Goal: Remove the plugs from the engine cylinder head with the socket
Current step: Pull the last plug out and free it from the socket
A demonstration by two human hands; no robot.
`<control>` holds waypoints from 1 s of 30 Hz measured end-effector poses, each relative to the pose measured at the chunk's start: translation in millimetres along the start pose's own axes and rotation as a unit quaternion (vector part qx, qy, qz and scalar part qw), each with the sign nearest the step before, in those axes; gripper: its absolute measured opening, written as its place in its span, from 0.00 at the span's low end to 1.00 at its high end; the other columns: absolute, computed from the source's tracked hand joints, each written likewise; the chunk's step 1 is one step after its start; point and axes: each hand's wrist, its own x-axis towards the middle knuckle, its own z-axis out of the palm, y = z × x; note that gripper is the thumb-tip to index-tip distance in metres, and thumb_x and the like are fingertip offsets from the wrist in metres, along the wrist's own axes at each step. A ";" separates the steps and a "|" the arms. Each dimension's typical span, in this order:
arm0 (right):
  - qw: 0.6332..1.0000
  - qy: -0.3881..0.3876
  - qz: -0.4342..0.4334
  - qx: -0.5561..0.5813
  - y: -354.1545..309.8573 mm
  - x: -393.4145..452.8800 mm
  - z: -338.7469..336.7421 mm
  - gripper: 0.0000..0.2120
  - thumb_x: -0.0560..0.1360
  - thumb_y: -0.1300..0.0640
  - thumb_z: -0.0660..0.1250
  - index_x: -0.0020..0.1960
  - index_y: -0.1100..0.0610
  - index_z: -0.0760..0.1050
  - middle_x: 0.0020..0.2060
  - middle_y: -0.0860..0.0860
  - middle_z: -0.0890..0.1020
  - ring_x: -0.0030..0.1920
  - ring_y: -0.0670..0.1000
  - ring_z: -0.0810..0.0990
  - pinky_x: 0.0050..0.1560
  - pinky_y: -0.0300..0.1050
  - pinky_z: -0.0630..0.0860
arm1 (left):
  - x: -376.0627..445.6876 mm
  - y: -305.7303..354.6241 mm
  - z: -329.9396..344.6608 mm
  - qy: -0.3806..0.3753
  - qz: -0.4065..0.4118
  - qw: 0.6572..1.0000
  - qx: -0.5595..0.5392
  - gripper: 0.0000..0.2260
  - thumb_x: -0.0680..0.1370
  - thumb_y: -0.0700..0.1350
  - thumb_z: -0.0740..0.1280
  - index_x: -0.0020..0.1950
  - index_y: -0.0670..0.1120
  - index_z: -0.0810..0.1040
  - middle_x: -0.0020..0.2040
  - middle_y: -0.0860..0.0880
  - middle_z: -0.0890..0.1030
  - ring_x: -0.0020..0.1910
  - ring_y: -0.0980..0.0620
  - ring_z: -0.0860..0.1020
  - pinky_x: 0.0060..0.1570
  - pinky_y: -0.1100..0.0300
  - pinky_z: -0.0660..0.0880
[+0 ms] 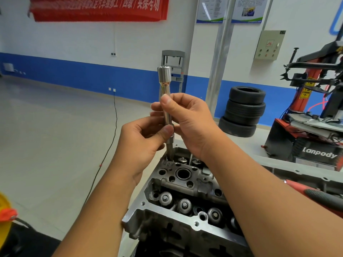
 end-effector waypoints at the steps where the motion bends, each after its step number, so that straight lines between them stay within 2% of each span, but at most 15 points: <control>1: 1.000 0.000 0.001 -0.005 -0.3 0.0 -0.9 0.07 0.80 0.54 0.71 0.52 0.58 0.80 0.51 0.57 0.88 0.53 0.57 0.87 0.54 0.56 0.84 | -0.3 0.4 0.0 -0.008 -0.002 1.000 -0.005 0.12 0.73 0.51 0.73 0.56 0.55 0.87 0.51 0.51 0.89 0.52 0.49 0.87 0.56 0.38 0.83; 3: 1.000 -0.002 0.010 -0.010 -0.8 0.0 -1.8 0.09 0.82 0.52 0.68 0.52 0.58 0.81 0.51 0.55 0.88 0.51 0.54 0.87 0.50 0.53 0.82 | -0.1 0.4 0.3 -0.020 -0.002 1.000 -0.008 0.11 0.77 0.51 0.70 0.57 0.57 0.87 0.52 0.50 0.88 0.54 0.46 0.86 0.59 0.34 0.80; 5: 1.000 -0.010 0.016 -0.012 -1.0 -0.2 -1.4 0.11 0.83 0.51 0.67 0.53 0.57 0.82 0.52 0.55 0.88 0.49 0.52 0.86 0.48 0.53 0.81 | 0.7 -1.1 0.8 -0.015 0.002 1.000 -0.004 0.09 0.81 0.46 0.69 0.56 0.57 0.87 0.52 0.49 0.88 0.54 0.44 0.86 0.60 0.33 0.80; 7: 1.000 -0.014 0.017 -0.006 -0.3 -0.1 -0.9 0.09 0.82 0.51 0.68 0.53 0.57 0.82 0.51 0.55 0.88 0.49 0.53 0.86 0.48 0.53 0.81 | 0.8 -2.0 1.2 -0.003 0.009 1.000 -0.001 0.08 0.79 0.45 0.71 0.56 0.55 0.87 0.51 0.49 0.88 0.53 0.45 0.87 0.58 0.35 0.81; 10: 1.000 -0.010 0.015 0.009 1.1 -0.6 -2.4 0.08 0.79 0.53 0.72 0.52 0.56 0.79 0.49 0.57 0.88 0.50 0.56 0.88 0.51 0.56 0.84 | 0.8 -3.3 0.9 0.009 0.027 1.000 0.008 0.12 0.71 0.50 0.75 0.54 0.55 0.86 0.49 0.52 0.89 0.50 0.49 0.87 0.48 0.49 0.85; 12: 1.000 -0.019 0.014 0.009 0.9 -0.8 -3.3 0.07 0.79 0.53 0.71 0.50 0.57 0.79 0.48 0.57 0.88 0.50 0.56 0.88 0.52 0.57 0.85 | 0.6 -2.0 0.2 0.008 0.037 0.999 0.013 0.12 0.71 0.50 0.74 0.54 0.56 0.86 0.49 0.52 0.89 0.50 0.51 0.87 0.47 0.56 0.84; 15: 0.999 -0.028 0.015 -0.008 -0.1 -0.2 -1.9 0.10 0.82 0.51 0.67 0.51 0.57 0.80 0.49 0.55 0.88 0.46 0.52 0.87 0.47 0.54 0.82 | 1.0 -0.9 -0.5 -0.026 0.027 0.999 0.001 0.09 0.81 0.45 0.68 0.57 0.55 0.86 0.52 0.50 0.88 0.53 0.48 0.87 0.54 0.48 0.83; 17: 0.999 -0.033 0.021 -0.010 -0.4 0.6 -0.5 0.11 0.83 0.50 0.66 0.50 0.56 0.81 0.50 0.54 0.88 0.45 0.51 0.86 0.45 0.53 0.81 | 1.2 -1.2 -0.4 -0.030 0.025 0.999 0.009 0.12 0.84 0.40 0.65 0.57 0.55 0.85 0.51 0.50 0.88 0.53 0.48 0.87 0.54 0.49 0.83; 19: 0.999 -0.036 0.023 0.000 0.3 1.3 -0.2 0.10 0.83 0.50 0.67 0.52 0.57 0.81 0.51 0.55 0.88 0.47 0.52 0.86 0.45 0.53 0.82 | 0.9 0.3 0.8 -0.015 0.037 0.999 0.010 0.09 0.80 0.43 0.70 0.55 0.55 0.85 0.50 0.52 0.88 0.51 0.50 0.87 0.50 0.56 0.84; 22: 0.999 -0.038 0.021 0.020 1.8 1.0 -2.1 0.09 0.80 0.52 0.71 0.51 0.58 0.79 0.51 0.58 0.88 0.49 0.57 0.87 0.54 0.62 0.84 | -0.2 0.1 2.9 0.011 0.054 0.998 0.018 0.11 0.70 0.49 0.75 0.53 0.56 0.85 0.47 0.53 0.89 0.47 0.54 0.87 0.44 0.66 0.81; 24: 0.999 -0.040 0.020 0.015 1.7 1.0 -3.9 0.09 0.80 0.52 0.71 0.50 0.58 0.79 0.50 0.57 0.88 0.49 0.56 0.87 0.54 0.61 0.84 | -0.5 -0.5 4.5 0.013 0.055 0.998 0.024 0.11 0.71 0.50 0.74 0.53 0.57 0.86 0.48 0.54 0.89 0.49 0.54 0.87 0.46 0.65 0.82; 26: 0.999 -0.037 0.022 0.003 0.2 0.7 -4.2 0.10 0.82 0.50 0.68 0.50 0.58 0.80 0.50 0.56 0.88 0.47 0.53 0.87 0.47 0.53 0.85 | -0.5 -0.5 5.3 -0.004 0.043 0.999 0.015 0.07 0.78 0.48 0.71 0.54 0.57 0.86 0.49 0.53 0.89 0.50 0.52 0.87 0.49 0.58 0.84; 28: 0.999 -0.032 0.029 -0.003 -1.4 0.3 -3.6 0.14 0.83 0.48 0.66 0.51 0.58 0.81 0.50 0.54 0.88 0.46 0.51 0.87 0.42 0.48 0.84 | -0.5 0.2 5.3 -0.014 0.023 1.000 0.015 0.12 0.85 0.43 0.65 0.54 0.56 0.87 0.49 0.51 0.89 0.50 0.49 0.87 0.51 0.53 0.85; 30: 0.999 -0.032 0.034 -0.001 -1.6 0.1 -3.2 0.14 0.83 0.47 0.65 0.53 0.57 0.82 0.51 0.54 0.88 0.47 0.51 0.86 0.43 0.48 0.83 | -0.2 0.8 4.7 -0.011 0.017 1.000 0.021 0.13 0.85 0.41 0.64 0.54 0.56 0.86 0.49 0.50 0.89 0.49 0.48 0.87 0.52 0.51 0.85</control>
